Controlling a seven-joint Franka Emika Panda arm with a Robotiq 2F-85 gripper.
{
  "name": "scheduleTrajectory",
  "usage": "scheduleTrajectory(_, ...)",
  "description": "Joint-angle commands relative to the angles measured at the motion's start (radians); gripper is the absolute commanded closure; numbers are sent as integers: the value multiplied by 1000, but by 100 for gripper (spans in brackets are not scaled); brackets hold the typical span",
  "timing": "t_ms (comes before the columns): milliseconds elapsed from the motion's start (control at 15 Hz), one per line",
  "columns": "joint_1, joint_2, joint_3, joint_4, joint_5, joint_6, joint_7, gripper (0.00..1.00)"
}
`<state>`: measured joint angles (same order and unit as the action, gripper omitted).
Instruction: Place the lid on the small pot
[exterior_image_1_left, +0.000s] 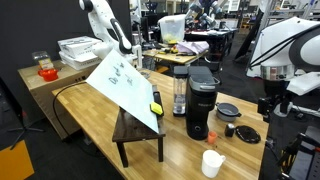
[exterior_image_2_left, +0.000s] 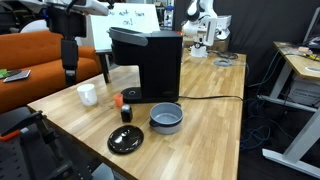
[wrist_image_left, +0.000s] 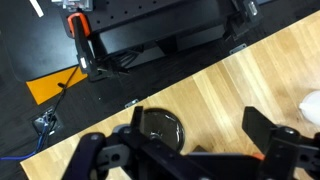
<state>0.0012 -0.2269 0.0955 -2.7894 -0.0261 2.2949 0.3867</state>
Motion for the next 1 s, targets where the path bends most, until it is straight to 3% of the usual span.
scheduleTrajectory(0, -16, 69, 7, 0, -38, 111, 76, 0)
scheduleTrajectory(267, -41, 211, -20, -2, -121, 276, 167, 0)
scheduleTrajectory(467, -40, 328, -84, -4, -73, 397, 158, 0)
scheduleTrajectory(667, -6, 356, -129, 0, -57, 388, 141, 0)
scheduleTrajectory(933, -1, 376, -136, 8, -46, 406, 138, 0)
